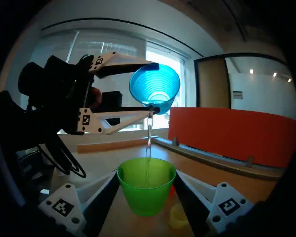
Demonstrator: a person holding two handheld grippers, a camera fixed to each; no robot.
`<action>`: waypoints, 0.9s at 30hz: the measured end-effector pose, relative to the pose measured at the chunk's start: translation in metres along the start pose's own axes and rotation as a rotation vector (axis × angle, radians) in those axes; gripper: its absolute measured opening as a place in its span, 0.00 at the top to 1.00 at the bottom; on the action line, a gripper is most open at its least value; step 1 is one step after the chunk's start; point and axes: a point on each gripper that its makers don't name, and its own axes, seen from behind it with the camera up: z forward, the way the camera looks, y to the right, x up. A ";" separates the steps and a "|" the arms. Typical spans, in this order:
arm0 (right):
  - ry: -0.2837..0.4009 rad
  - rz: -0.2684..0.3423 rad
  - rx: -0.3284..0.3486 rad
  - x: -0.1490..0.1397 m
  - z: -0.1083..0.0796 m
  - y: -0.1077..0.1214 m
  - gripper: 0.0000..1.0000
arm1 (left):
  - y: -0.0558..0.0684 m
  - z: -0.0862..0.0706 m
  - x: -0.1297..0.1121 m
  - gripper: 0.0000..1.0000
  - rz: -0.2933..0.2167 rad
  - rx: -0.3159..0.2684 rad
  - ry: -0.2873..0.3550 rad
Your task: Pour water
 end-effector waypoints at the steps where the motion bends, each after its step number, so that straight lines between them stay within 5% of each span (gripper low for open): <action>1: 0.000 0.000 0.000 0.000 0.000 0.000 0.09 | 0.000 0.000 0.000 0.12 0.004 0.000 0.000; 27: 0.000 -0.003 -0.005 -0.001 0.000 0.004 0.09 | 0.001 0.005 0.004 0.12 0.083 0.009 0.006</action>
